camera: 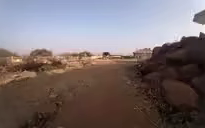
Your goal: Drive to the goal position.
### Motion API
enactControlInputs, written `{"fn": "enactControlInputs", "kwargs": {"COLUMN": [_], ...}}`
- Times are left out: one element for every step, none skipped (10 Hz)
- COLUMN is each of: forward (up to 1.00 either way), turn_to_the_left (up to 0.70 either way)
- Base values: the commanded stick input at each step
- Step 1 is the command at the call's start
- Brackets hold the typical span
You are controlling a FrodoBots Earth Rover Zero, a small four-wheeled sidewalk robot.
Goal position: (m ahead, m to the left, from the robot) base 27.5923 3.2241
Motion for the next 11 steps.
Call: {"fn": "enactControlInputs", "kwargs": {"forward": [0.7, 0.7, 0.7, 0.7, 0.7, 0.7, 0.7, 0.7, 0.7, 0.7, 0.7], "turn_to_the_left": [0.0, 0.0, 0.0, 0.0, 0.0, 0.0, 0.0, 0.0, 0.0, 0.0, 0.0]}}
